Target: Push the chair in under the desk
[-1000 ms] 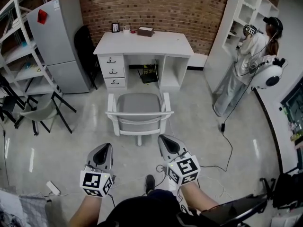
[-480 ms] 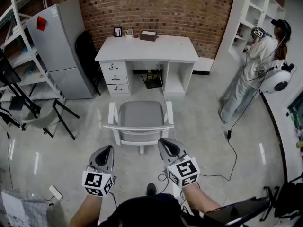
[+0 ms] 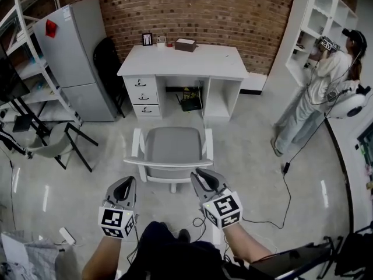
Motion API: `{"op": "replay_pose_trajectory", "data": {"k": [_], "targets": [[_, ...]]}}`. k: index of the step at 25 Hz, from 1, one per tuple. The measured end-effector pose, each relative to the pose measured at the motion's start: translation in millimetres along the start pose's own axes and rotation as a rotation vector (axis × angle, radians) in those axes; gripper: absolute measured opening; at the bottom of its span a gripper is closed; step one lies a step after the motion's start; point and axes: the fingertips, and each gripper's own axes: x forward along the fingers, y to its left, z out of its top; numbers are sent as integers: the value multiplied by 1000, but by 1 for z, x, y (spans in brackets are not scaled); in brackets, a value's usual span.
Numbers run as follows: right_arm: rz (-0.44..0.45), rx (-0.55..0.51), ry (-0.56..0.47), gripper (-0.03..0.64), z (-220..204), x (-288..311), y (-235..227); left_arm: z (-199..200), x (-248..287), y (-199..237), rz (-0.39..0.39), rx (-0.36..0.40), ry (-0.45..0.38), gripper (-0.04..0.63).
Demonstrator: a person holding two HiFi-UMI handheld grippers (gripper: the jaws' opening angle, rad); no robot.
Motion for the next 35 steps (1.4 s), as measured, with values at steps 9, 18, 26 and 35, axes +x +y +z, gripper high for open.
{"op": "replay_pose_trajectory", "data": {"k": [9,18,26,35], "targets": [[29,-75,90,118,-30,32,-17,-26,45,8,-42,53,40,8],[62,-179,277,156,-78,82,-25,-66,94,27,-96,189,155,14],[131,-401,472,190,-139,124,-29,-123,136,29,-218,410,318,164],[204,-611,662,210,-203,153,-31,-194,167,25,-408,785,514,215]]}}
